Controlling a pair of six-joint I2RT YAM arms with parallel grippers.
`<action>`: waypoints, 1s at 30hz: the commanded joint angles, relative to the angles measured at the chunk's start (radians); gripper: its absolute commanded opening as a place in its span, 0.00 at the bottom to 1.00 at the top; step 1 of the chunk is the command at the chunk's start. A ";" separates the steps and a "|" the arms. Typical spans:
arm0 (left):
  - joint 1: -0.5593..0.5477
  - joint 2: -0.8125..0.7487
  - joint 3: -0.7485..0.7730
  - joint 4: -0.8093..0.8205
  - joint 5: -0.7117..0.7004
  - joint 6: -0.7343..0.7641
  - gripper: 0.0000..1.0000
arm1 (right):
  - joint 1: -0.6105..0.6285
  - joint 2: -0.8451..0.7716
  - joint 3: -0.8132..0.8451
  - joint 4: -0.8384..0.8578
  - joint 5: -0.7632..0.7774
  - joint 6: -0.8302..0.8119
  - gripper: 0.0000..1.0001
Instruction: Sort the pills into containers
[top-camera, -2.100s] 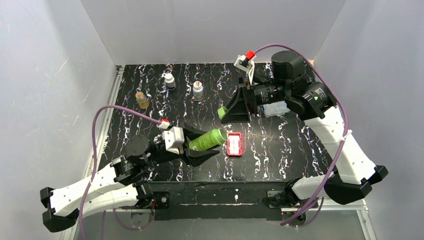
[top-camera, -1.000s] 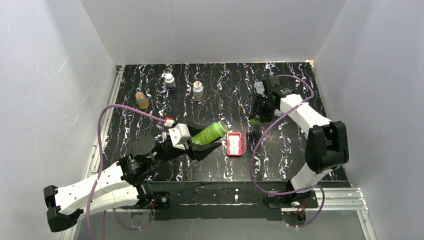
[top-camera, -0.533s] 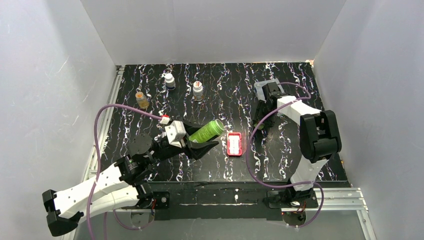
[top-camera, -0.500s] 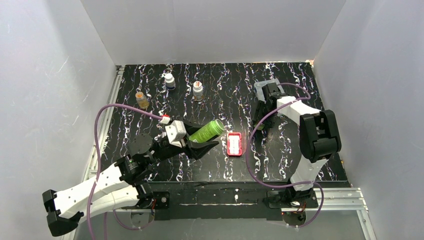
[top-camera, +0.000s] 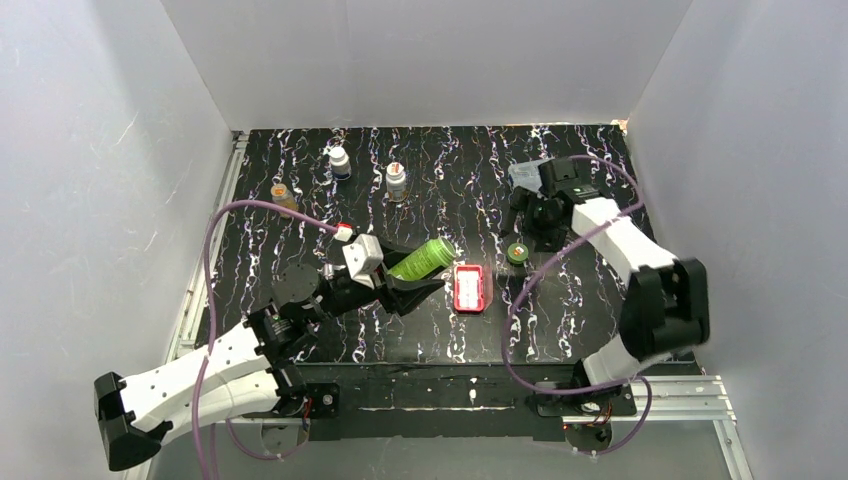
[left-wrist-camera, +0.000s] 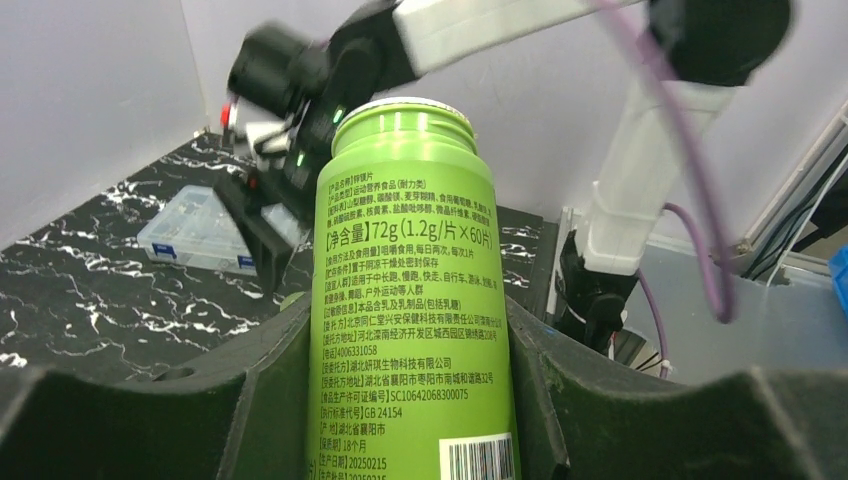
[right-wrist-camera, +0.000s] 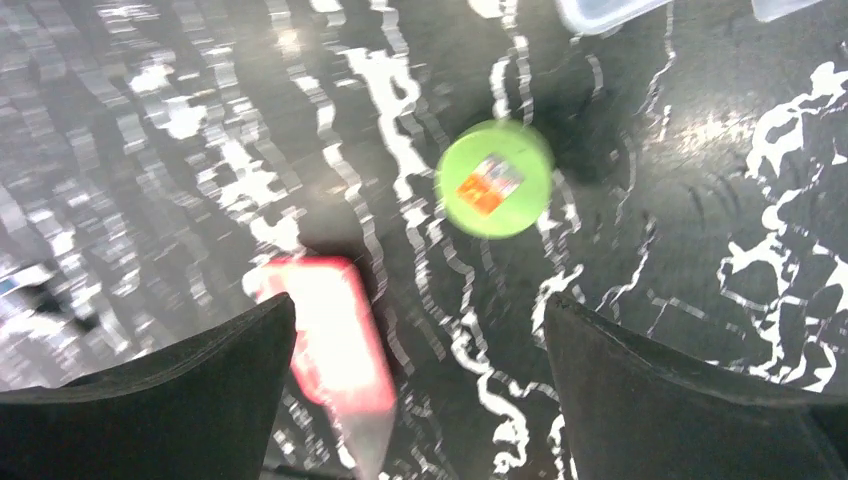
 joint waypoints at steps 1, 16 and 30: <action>0.021 0.012 -0.030 0.114 -0.010 -0.027 0.00 | -0.001 -0.229 0.067 -0.070 -0.138 0.021 0.98; 0.091 0.083 -0.043 0.186 0.080 -0.076 0.00 | 0.119 -0.508 0.208 0.100 -0.669 0.184 0.98; 0.118 0.128 -0.016 0.208 0.139 -0.094 0.00 | 0.335 -0.413 0.305 0.026 -0.666 0.157 0.98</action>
